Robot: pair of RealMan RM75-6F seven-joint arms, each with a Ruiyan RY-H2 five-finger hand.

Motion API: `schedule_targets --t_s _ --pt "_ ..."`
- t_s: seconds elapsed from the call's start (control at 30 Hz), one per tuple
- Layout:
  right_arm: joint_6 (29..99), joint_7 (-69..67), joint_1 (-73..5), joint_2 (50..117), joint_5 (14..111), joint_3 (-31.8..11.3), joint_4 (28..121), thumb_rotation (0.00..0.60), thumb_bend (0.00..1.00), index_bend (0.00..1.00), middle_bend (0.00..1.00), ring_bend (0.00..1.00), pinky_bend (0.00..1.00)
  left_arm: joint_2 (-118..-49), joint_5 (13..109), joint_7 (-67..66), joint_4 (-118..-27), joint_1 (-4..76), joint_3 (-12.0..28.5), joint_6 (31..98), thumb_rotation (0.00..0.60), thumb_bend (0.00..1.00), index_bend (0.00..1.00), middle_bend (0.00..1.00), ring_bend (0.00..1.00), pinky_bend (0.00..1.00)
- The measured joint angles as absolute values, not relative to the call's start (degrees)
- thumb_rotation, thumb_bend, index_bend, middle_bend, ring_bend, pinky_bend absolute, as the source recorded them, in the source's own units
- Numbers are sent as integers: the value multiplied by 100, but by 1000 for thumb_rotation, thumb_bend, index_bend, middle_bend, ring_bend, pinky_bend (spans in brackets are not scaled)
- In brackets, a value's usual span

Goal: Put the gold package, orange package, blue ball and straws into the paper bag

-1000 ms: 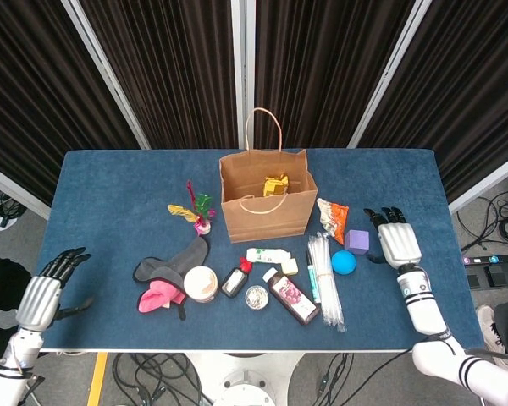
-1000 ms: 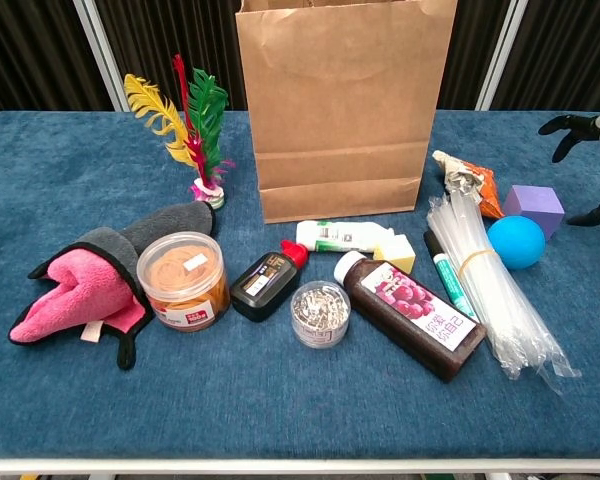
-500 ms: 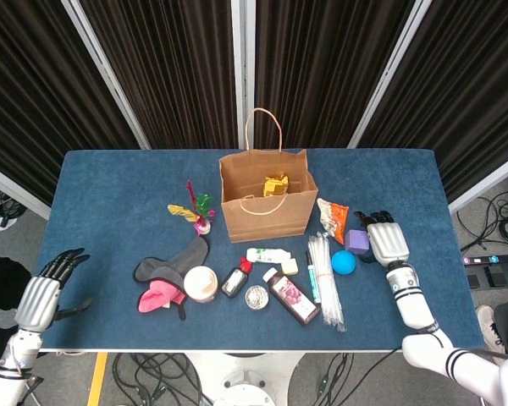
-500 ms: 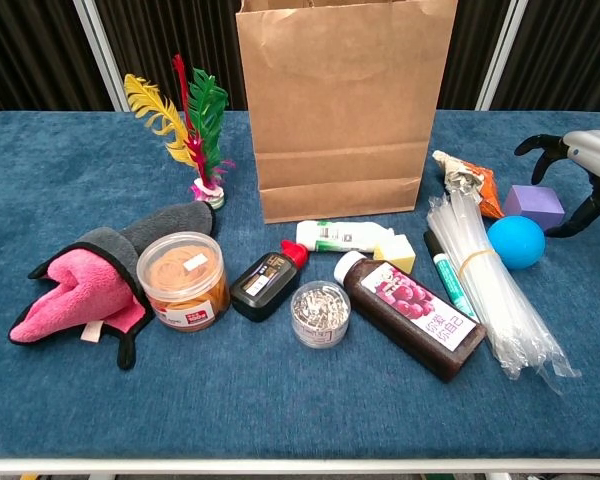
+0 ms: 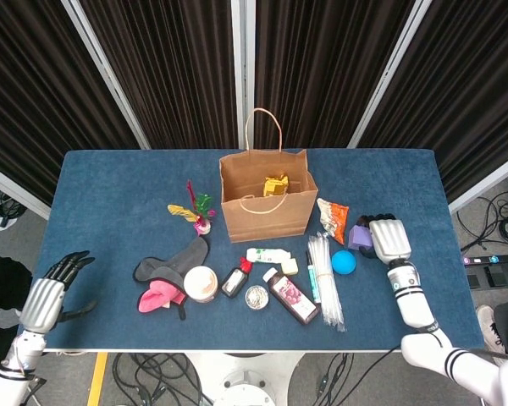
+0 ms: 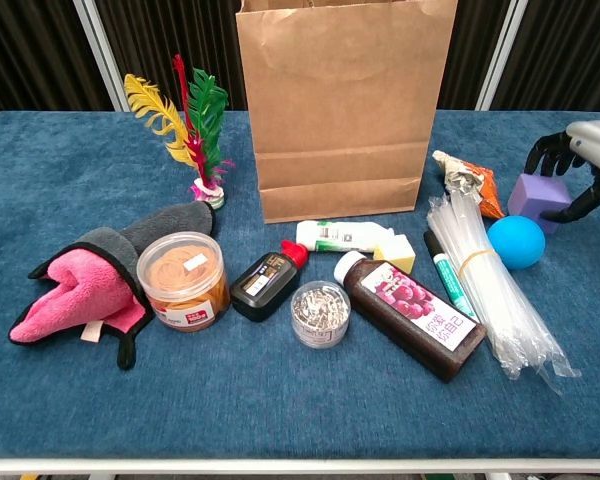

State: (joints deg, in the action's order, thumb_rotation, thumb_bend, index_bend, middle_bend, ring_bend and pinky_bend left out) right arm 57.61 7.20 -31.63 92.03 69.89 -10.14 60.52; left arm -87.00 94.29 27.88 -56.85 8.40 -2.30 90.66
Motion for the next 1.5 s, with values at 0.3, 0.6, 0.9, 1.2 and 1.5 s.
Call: schedule_targets --t_s 0.3,0.6,0.9,1.2,1.5 --pt "6647 885 -3035 8228 7286 -1346 7536 600 181 385 477 332 296 -8697 9476 2771 -5753 894 -234 9053 600 238 242 232 151 240" --pt "7206 1750 -3409 6977 7308 -2529 9845 600 183 385 479 332 302 -8644 9479 2689 -5886 912 -203 9098 600 238 241 232 151 241" --pt "6731 2512 -4633 7507 6602 -2841 9619 600 139 383 467 327 296 -8592 9390 2735 -5854 895 -162 9081 600 238 242 232 151 240" --pt "6146 1972 -5135 8275 6585 -2533 8663 600 0 13 102 0 0 -8587 9308 2858 -5721 861 -110 9098 600 239 242 231 151 240" --pt "6766 1702 -4925 8110 6908 -2489 8897 600 0 0 136 0 0 -8623 9361 2885 -5716 876 -130 9115 600 238 242 232 151 240"
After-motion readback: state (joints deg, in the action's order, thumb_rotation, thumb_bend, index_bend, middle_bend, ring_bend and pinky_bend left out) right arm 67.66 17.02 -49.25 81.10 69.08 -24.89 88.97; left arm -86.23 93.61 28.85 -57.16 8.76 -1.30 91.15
